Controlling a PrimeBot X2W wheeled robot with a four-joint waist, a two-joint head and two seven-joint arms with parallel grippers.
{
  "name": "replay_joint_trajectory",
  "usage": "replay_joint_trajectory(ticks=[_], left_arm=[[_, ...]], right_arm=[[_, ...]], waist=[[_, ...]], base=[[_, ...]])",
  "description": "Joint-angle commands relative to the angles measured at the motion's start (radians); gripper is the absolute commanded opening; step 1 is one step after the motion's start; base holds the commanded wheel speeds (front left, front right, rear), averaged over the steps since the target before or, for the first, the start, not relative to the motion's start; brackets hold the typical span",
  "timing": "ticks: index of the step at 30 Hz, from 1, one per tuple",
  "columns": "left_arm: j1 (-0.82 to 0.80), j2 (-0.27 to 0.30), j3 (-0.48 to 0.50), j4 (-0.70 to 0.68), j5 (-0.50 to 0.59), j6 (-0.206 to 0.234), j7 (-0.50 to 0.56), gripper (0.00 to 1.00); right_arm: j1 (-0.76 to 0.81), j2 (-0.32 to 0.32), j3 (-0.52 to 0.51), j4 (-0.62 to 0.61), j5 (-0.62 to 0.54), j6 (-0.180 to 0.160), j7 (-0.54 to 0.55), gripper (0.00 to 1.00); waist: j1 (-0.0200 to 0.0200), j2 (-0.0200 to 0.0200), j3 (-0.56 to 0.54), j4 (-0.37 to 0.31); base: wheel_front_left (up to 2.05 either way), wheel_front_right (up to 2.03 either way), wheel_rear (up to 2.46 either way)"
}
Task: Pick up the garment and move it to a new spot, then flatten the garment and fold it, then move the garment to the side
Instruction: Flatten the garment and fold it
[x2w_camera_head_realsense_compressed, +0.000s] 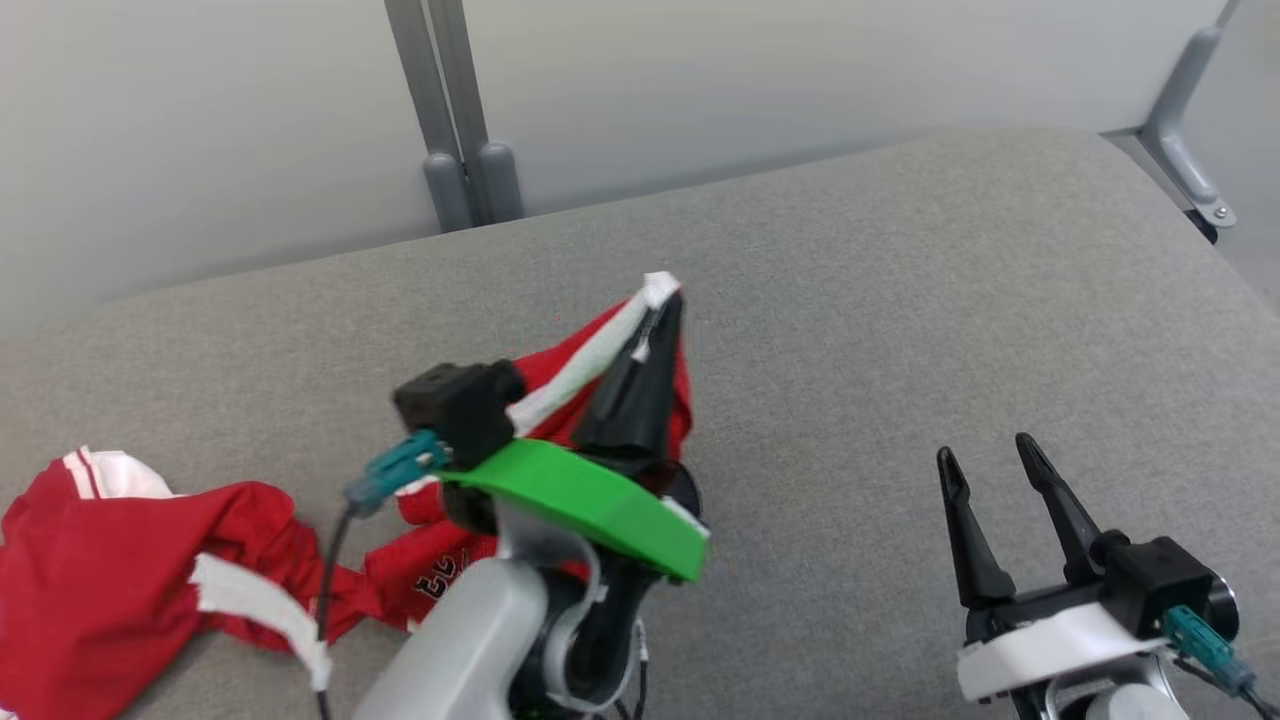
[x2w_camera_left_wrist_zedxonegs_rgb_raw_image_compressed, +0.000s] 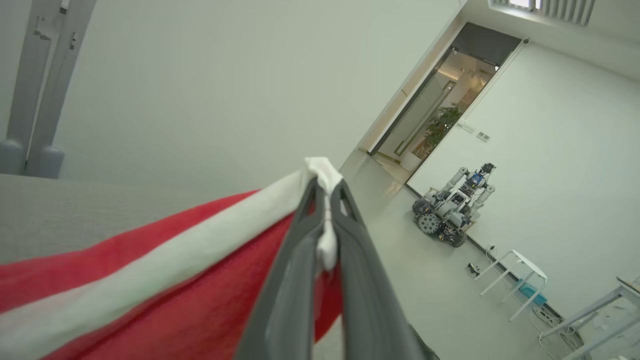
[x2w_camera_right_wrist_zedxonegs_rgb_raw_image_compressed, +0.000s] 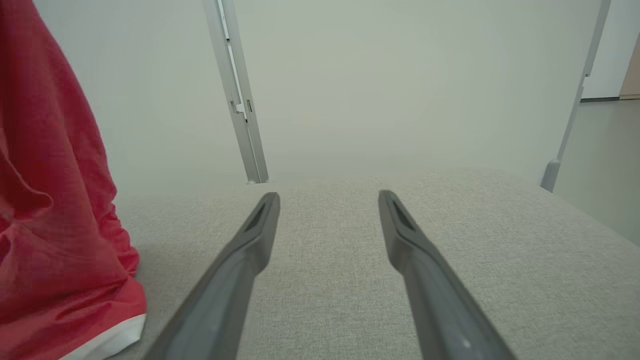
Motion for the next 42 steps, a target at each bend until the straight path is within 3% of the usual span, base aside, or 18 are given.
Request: replay_joint_trajectory(ticks=[1,7,13,14,15,21,26,31,35,42], left_arm=[[-0.065,0.002,-0.052,0.045,-0.021,0.019,-0.036,0.0],[-0.256,0.002,-0.297,0.274,-0.102,0.065,-0.145,0.0],[-0.373,0.003,-0.461,0.375,-0.252,0.045,-0.218,0.0],[-0.386,0.002,-0.481,0.383,-0.272,0.035,-0.226,0.24],[-0.397,0.004,-0.499,0.394,-0.289,0.029,-0.233,1.0],[-0.428,0.004,-0.628,0.42,-0.373,0.025,-0.235,1.0],[-0.436,0.003,-0.671,0.398,-0.404,-0.002,-0.184,1.0],[-0.466,0.011,-0.656,0.414,-0.351,0.049,-0.21,1.0],[-0.445,0.132,-0.6,0.371,-0.307,0.12,-0.229,1.0],[-0.389,0.441,-0.599,0.178,-0.296,0.236,-0.139,1.0]], right_arm=[[-0.038,0.005,0.011,-0.002,0.007,0.0,-0.003,1.0],[-0.126,0.031,0.042,0.007,0.033,0.0,-0.003,1.0],[-0.157,0.048,0.041,0.027,0.058,0.0,-0.003,1.0],[-0.158,0.049,0.039,0.03,0.062,0.0,-0.003,1.0],[-0.158,0.049,0.037,0.032,0.076,0.0,-0.003,1.0],[-0.157,0.05,0.023,0.034,0.106,0.0,-0.003,1.0],[-0.164,0.05,0.003,0.027,0.086,0.0,-0.003,1.0],[-0.143,0.049,-0.015,0.016,0.061,0.0,-0.003,1.0],[-0.113,0.049,-0.025,0.011,0.045,0.0,-0.003,1.0],[-0.059,0.049,-0.046,-0.002,0.024,0.0,-0.003,1.0]], waist=[[0.0,0.0,0.056,-0.049],[0.0,0.0,0.171,-0.164],[0.0,0.0,0.247,-0.249],[0.0,0.0,0.254,-0.257],[0.0,0.0,0.259,-0.263],[0.0,0.0,0.269,-0.27],[0.0,0.0,0.258,-0.236],[0.0,0.0,0.229,-0.2],[0.0,0.0,0.193,-0.184],[0.0,0.0,0.152,-0.153]], base=[[0.0,0.0,0.0],[0.0,0.0,0.0],[0.0,0.0,0.0],[0.0,0.0,0.0],[0.0,0.0,0.0],[0.0,0.0,0.0],[0.0,0.0,0.0],[0.0,0.0,0.0],[0.0,0.0,0.0],[0.0,0.0,0.0]])
